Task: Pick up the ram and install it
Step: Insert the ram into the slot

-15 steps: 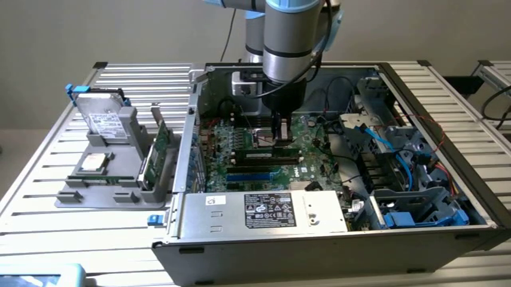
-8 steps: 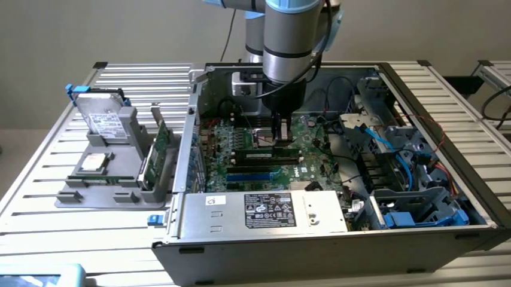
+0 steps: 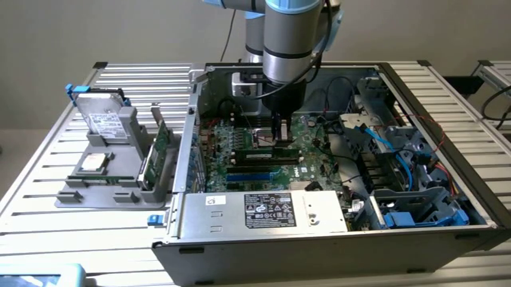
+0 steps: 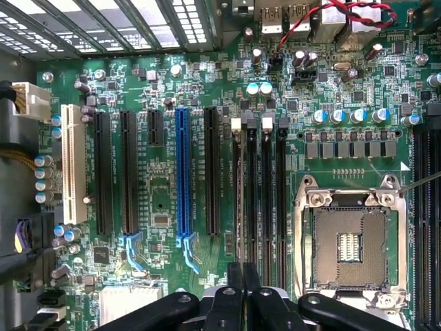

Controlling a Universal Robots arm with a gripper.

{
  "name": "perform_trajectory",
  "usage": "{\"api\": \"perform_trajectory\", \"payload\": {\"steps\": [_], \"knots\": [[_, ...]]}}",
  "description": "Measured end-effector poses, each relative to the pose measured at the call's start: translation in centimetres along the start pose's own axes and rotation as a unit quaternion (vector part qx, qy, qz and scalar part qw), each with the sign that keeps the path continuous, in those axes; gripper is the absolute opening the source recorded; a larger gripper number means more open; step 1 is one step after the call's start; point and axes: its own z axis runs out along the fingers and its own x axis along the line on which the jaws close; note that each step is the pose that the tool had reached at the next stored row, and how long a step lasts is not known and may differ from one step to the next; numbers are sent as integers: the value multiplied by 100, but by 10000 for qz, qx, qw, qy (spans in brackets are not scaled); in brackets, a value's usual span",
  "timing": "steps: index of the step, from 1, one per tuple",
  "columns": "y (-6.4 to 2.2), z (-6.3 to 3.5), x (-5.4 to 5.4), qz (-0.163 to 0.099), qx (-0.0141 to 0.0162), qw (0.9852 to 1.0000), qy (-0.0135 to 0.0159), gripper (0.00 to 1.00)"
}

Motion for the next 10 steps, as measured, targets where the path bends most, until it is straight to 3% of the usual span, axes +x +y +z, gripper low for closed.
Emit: {"api": "perform_trajectory", "payload": {"steps": [10], "knots": [[0,0,5,0,0,10000,1,12]]}}
